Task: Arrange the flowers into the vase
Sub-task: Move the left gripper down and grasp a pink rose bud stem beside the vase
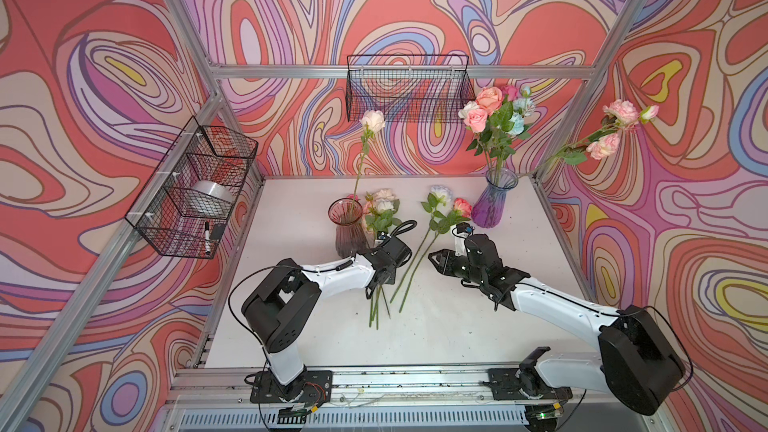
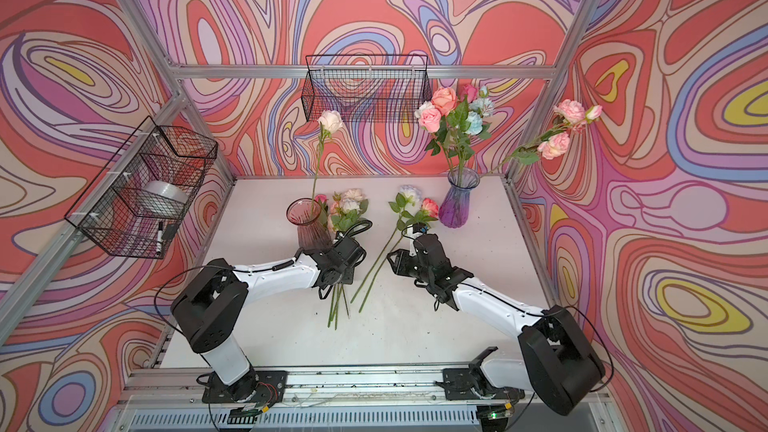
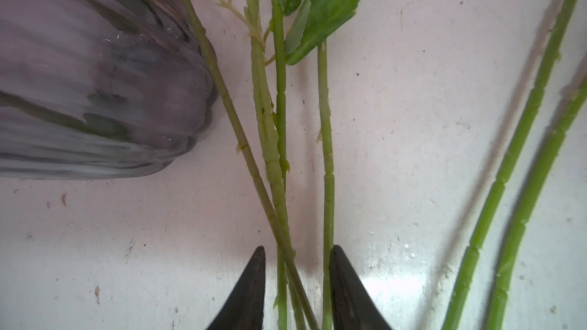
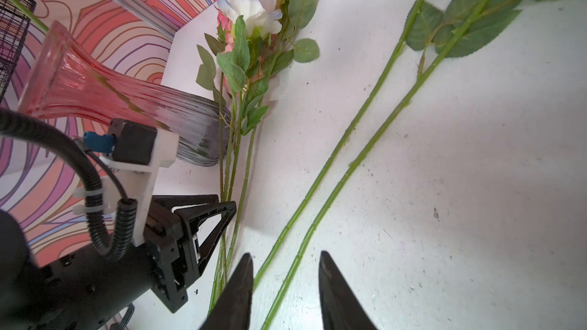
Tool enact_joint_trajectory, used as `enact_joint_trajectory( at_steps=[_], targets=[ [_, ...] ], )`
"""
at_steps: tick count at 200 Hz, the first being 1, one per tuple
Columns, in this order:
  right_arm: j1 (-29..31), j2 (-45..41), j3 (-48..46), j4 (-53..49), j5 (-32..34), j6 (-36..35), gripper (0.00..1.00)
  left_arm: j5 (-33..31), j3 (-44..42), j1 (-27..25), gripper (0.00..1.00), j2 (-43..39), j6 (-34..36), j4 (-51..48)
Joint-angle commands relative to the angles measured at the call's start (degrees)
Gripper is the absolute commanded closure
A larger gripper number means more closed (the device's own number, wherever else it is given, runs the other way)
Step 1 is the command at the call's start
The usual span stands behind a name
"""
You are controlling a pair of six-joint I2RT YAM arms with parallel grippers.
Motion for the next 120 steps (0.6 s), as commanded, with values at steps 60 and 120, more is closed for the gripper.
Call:
enact_joint_trajectory(
  at_steps=[60,120],
  targets=[
    [0.31,-1.54,-0.56,0.25,0.57,-0.46,0.65,0.33,-2.03,0.66,0.98,-3.05,0.3,0.66],
    [0.31,-2.02,-0.52,-0.1,0.42,-0.41,0.66,3.75,-1.98,-0.87,1.0,-7.5,0.98,-0.24]
  ],
)
